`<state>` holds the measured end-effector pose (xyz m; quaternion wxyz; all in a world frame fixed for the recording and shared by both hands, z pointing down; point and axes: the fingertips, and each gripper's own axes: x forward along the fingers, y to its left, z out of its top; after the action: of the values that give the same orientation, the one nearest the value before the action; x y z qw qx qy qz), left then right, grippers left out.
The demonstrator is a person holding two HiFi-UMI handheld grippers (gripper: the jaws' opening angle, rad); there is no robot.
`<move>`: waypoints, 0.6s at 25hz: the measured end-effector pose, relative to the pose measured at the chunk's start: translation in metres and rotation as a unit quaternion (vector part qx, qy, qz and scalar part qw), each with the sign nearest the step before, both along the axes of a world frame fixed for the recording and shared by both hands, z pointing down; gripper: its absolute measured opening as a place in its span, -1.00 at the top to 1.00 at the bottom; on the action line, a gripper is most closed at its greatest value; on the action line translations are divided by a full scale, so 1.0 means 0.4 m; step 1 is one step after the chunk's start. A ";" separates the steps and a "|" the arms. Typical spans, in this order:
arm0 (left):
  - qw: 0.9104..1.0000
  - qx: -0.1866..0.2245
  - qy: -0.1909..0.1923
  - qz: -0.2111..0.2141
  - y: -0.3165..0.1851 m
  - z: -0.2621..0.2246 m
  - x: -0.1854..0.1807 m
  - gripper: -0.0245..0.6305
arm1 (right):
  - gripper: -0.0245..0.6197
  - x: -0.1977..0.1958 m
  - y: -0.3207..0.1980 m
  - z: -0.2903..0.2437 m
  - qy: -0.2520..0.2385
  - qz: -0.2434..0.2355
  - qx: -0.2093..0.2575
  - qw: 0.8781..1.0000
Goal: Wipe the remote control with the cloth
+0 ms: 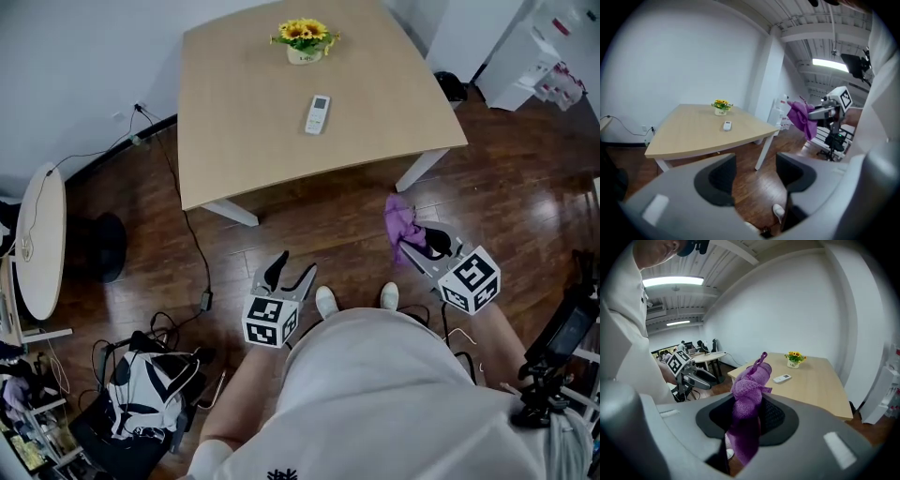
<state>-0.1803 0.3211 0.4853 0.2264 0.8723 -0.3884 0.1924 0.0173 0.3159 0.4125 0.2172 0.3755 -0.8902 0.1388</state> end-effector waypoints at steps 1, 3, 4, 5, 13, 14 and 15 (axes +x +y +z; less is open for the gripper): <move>1.000 0.000 0.002 -0.005 0.004 -0.003 0.007 0.05 | 0.54 0.001 0.006 -0.007 0.000 -0.004 0.002 1.000; 1.000 0.000 0.006 -0.012 0.010 -0.010 0.028 0.05 | 0.54 0.010 0.019 -0.020 0.001 -0.011 0.006 1.000; 1.000 0.001 0.007 -0.013 0.013 -0.011 0.040 0.05 | 0.54 0.016 0.026 -0.024 0.000 -0.012 0.007 1.000; 1.000 0.003 0.006 -0.010 0.020 -0.011 0.052 0.05 | 0.54 0.021 0.038 -0.023 0.000 -0.012 0.009 1.000; 1.000 0.007 -0.004 -0.004 0.006 -0.029 0.149 0.05 | 0.54 0.099 0.041 -0.025 -0.007 -0.020 0.007 1.000; 1.000 0.007 -0.006 -0.003 0.010 -0.031 0.154 0.05 | 0.54 0.104 0.043 -0.028 -0.007 -0.020 0.008 1.000; 1.000 0.009 -0.007 -0.002 0.016 -0.032 0.155 0.05 | 0.54 0.108 0.051 -0.028 -0.006 -0.018 0.009 1.000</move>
<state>-0.1181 0.3277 0.4726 0.2159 0.8722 -0.3936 0.1944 0.0604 0.3362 0.4012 0.2109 0.3608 -0.8992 0.1293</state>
